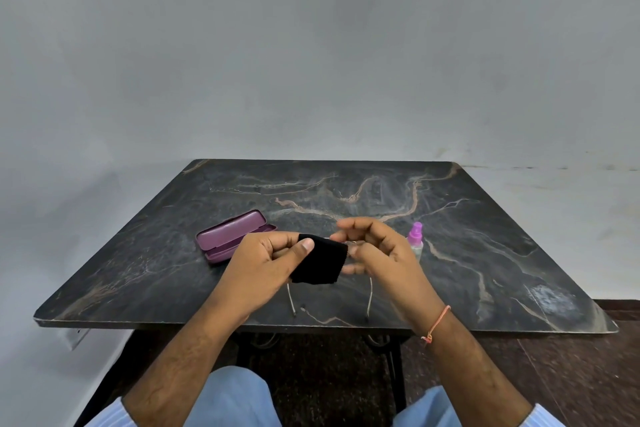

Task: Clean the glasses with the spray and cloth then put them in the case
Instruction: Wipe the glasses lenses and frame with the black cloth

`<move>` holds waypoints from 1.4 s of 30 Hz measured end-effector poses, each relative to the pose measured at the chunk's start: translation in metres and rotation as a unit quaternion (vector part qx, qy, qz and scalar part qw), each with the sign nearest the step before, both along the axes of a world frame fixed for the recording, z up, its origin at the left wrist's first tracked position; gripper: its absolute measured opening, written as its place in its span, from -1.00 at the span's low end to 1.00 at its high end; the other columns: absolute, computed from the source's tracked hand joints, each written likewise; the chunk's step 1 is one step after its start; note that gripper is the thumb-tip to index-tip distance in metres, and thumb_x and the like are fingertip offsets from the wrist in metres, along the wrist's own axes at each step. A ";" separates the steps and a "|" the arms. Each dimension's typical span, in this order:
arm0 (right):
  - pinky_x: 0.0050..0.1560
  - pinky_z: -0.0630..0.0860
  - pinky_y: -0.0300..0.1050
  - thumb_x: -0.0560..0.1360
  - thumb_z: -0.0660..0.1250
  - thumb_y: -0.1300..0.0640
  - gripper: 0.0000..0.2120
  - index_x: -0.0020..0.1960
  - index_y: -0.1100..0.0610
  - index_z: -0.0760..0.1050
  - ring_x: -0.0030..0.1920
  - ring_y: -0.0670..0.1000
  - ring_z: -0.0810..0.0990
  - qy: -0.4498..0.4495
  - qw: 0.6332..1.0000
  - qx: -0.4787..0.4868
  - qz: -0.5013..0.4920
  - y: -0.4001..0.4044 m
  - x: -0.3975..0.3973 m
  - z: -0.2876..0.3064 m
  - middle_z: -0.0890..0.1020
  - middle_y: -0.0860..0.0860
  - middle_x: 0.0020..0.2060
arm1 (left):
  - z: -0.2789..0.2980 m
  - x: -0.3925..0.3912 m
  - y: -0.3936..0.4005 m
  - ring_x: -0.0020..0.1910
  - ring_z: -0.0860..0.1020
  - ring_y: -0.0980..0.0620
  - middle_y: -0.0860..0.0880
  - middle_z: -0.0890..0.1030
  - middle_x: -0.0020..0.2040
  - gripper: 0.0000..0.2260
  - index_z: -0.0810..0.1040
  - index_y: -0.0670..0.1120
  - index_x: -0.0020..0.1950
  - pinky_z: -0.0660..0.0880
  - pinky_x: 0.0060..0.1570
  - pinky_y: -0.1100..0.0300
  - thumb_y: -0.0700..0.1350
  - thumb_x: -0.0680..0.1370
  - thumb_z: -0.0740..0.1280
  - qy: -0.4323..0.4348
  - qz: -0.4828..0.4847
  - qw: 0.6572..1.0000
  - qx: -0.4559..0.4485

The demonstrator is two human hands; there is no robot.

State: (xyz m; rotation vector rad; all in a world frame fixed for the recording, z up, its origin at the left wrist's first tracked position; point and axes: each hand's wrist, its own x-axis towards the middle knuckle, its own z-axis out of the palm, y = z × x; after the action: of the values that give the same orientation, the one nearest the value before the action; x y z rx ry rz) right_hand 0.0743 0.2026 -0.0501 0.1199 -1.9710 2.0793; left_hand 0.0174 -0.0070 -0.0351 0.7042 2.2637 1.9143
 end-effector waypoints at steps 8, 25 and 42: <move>-0.01 0.70 0.03 0.52 0.57 0.23 -0.84 0.10 0.18 0.75 -0.06 0.10 0.75 -0.082 0.997 0.003 -0.007 -0.011 0.001 -0.004 0.77 0.28 0.01 | 0.003 -0.005 0.001 0.00 0.78 0.17 0.14 0.82 -0.04 -0.81 0.79 0.11 0.20 0.71 0.06 0.20 -0.01 0.72 0.37 0.117 -0.002 0.989 -0.089; 0.01 0.75 0.17 0.60 0.46 0.20 -0.94 -0.01 0.19 0.69 0.00 0.19 0.78 -0.183 0.969 -0.137 -0.091 0.010 0.036 -0.033 0.75 0.21 -0.05 | -0.050 -0.116 -0.034 0.13 0.71 0.07 0.16 0.70 0.27 -0.71 0.65 0.16 0.37 0.70 -0.07 0.07 0.15 0.68 0.31 0.517 -0.042 0.768 -0.375; 0.10 0.72 0.21 0.61 0.46 0.21 -0.93 0.07 0.16 0.69 0.06 0.18 0.80 -0.136 0.979 -0.095 -0.118 0.011 0.038 -0.007 0.78 0.21 0.01 | -0.029 -0.117 -0.016 -0.03 0.74 0.03 0.04 0.76 0.05 -0.77 0.74 -0.05 0.15 0.68 -0.03 0.11 0.03 0.72 0.34 0.537 0.036 0.801 -0.263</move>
State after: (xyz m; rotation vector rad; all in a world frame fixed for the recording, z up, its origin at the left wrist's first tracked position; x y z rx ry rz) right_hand 0.1121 0.2141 -0.0567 -0.4364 -1.8073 2.2014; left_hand -0.1000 -0.0229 -0.0642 1.9352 3.1828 0.7428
